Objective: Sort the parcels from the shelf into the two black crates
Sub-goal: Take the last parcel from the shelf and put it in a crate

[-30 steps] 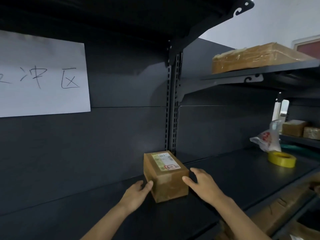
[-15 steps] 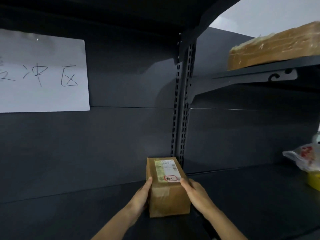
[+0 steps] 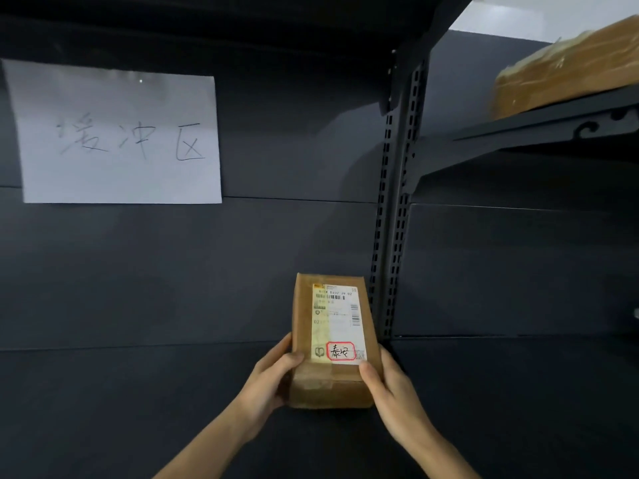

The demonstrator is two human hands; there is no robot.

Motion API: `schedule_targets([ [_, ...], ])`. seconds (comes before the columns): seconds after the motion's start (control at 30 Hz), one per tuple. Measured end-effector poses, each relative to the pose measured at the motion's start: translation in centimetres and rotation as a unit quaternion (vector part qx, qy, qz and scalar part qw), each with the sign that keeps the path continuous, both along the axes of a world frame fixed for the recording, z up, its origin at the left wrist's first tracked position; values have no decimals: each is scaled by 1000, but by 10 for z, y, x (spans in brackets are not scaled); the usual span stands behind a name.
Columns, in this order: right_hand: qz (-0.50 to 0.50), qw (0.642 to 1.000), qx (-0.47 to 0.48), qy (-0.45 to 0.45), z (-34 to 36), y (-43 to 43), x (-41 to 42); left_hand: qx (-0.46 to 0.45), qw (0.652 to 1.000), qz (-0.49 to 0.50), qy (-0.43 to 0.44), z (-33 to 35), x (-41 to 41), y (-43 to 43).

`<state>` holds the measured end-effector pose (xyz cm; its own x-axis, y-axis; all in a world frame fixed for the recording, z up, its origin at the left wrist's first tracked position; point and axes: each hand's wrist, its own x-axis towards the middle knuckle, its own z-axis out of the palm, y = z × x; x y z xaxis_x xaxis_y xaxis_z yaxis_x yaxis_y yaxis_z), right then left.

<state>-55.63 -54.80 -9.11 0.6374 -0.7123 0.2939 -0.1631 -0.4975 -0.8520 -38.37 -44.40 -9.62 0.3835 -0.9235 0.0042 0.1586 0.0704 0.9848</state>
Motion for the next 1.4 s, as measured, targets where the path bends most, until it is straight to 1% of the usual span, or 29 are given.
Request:
schedule_targets([
  [0.17, 38, 998, -34, -19, 1, 20, 13, -47, 997, 56, -15, 4, 2, 35],
  [0.33, 89, 994, -41, -37, 3, 43, 35, -67, 991, 106, -35, 8, 13, 70],
  [0.6, 173, 983, -23, -59, 5, 84, 75, -63, 979, 180, -68, 12, 36, 131],
  [0.83, 245, 967, -24, -69, 7, 136, 118, -60, 962, 253, -78, 15, 57, 200],
  [1.03, 313, 945, -31, -84, 10, 214, 168, -62, 943, 318, -76, 19, 77, 293],
  [1.27, 397, 914, -13, -82, 11, 341, 220, -68, 914, 396, -54, 21, 97, 430],
  [1.4, 434, 896, -10, -94, 11, 416, 244, -69, 896, 434, -58, 23, 104, 505],
])
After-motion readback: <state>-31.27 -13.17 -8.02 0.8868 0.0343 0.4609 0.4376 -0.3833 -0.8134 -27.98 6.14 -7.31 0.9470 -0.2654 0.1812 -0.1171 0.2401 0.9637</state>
